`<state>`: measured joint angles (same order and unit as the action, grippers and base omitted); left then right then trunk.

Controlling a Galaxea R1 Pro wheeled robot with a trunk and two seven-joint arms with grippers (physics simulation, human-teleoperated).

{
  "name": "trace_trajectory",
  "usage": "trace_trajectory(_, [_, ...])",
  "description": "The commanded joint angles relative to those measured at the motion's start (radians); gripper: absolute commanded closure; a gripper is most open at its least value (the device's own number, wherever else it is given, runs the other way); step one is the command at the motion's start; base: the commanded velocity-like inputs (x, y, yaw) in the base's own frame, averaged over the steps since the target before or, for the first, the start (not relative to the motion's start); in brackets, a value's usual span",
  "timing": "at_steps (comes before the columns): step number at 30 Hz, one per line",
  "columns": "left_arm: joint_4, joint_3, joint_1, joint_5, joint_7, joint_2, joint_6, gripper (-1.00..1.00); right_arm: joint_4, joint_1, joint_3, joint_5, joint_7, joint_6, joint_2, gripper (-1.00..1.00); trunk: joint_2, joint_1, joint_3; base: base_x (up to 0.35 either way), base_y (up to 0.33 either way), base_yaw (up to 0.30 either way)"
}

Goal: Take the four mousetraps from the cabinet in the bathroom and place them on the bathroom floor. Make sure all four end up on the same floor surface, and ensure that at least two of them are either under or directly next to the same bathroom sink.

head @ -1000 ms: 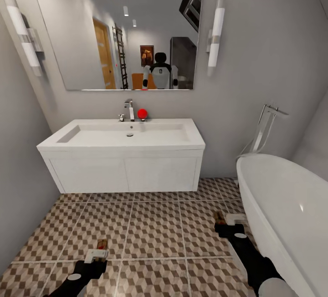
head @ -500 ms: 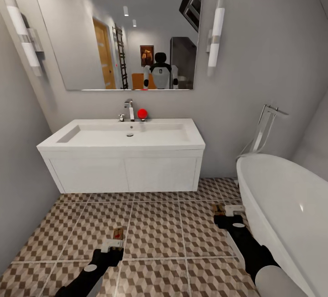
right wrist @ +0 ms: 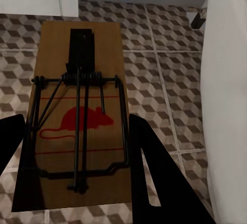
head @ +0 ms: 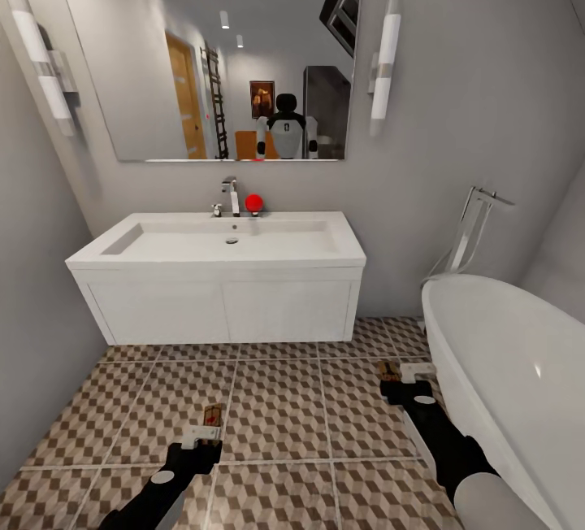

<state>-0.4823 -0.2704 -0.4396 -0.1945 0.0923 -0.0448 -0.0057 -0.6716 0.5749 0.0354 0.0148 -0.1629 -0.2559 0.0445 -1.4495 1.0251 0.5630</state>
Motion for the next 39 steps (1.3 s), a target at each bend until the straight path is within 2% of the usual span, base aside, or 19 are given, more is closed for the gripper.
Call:
trace_trajectory(1, [-0.001, -0.009, -0.001, -0.008, 0.009, -0.001, 0.000, 1.00, -0.002, 0.000, 0.004, -0.001, -0.004, -0.006, 0.000, 1.00, -0.001, 0.000, 0.001, 0.000, 0.000, 0.000])
trace_trajectory(8, [-0.001, -0.010, -0.001, -0.008, 0.009, -0.001, 0.000, 1.00, -0.003, 0.000, 0.005, -0.001, -0.004, -0.005, 0.000, 1.00, -0.001, 0.000, 0.001, 0.000, 0.000, 0.000])
trace_trajectory(29, [-0.001, -0.009, 0.000, -0.008, 0.009, -0.001, 0.000, 1.00, -0.005, 0.000, 0.008, -0.001, -0.004, -0.005, -0.001, 1.00, -0.148, 0.080, 0.067, 0.000, 0.000, 0.000])
trace_trajectory(39, [-0.011, -0.008, 0.000, -0.008, 0.009, -0.001, 0.000, 1.00, -0.005, 0.000, 0.009, -0.001, -0.004, -0.005, -0.002, 1.00, -0.218, 0.119, 0.111, 0.000, 0.000, 0.000])
